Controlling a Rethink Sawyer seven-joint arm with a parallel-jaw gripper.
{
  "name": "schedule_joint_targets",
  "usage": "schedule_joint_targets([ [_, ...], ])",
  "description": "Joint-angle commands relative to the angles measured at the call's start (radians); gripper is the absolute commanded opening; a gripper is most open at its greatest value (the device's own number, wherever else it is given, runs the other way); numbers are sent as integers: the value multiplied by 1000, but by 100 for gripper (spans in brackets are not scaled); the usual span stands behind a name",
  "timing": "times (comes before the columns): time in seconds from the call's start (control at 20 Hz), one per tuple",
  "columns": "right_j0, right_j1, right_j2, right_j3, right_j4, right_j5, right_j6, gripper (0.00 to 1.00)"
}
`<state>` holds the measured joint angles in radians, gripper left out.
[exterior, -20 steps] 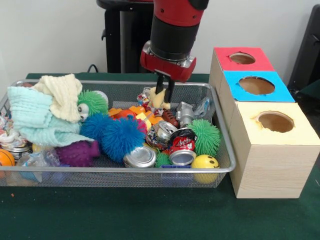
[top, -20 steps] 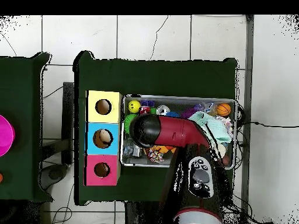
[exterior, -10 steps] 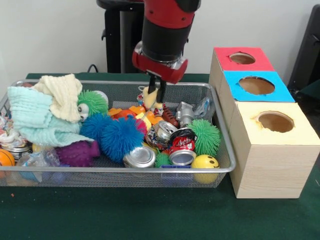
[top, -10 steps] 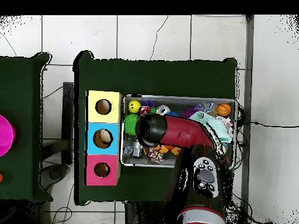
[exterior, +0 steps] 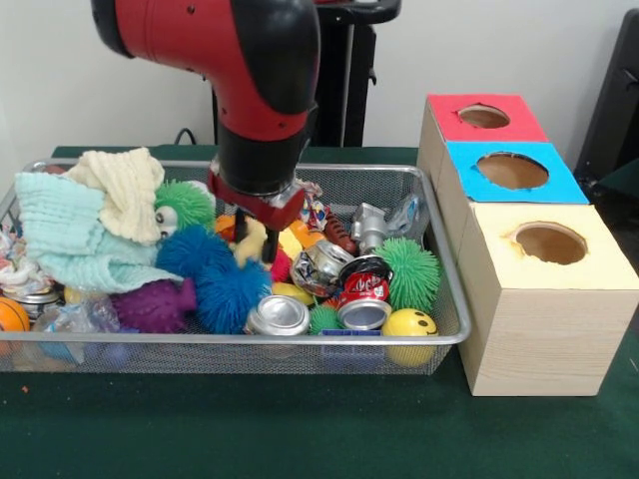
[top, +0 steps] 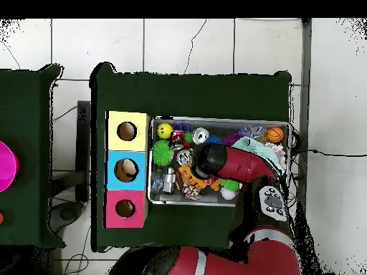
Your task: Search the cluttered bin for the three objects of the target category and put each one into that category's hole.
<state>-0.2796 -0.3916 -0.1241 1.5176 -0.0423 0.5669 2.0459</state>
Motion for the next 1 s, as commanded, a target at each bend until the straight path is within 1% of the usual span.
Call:
schedule_joint_targets([
  [0.05, -2, 86, 74, -42, -20, -73, 64, 100],
  [0.35, 4, 91, 67, -50, -16, -55, 63, 100],
  [0.45, 10, 97, 62, -68, -10, -12, 61, 100],
  [0.55, 2, 101, 71, -73, -2, -11, 60, 100],
  [1.0, -10, 98, 91, -55, 21, 9, 67, 100],
])
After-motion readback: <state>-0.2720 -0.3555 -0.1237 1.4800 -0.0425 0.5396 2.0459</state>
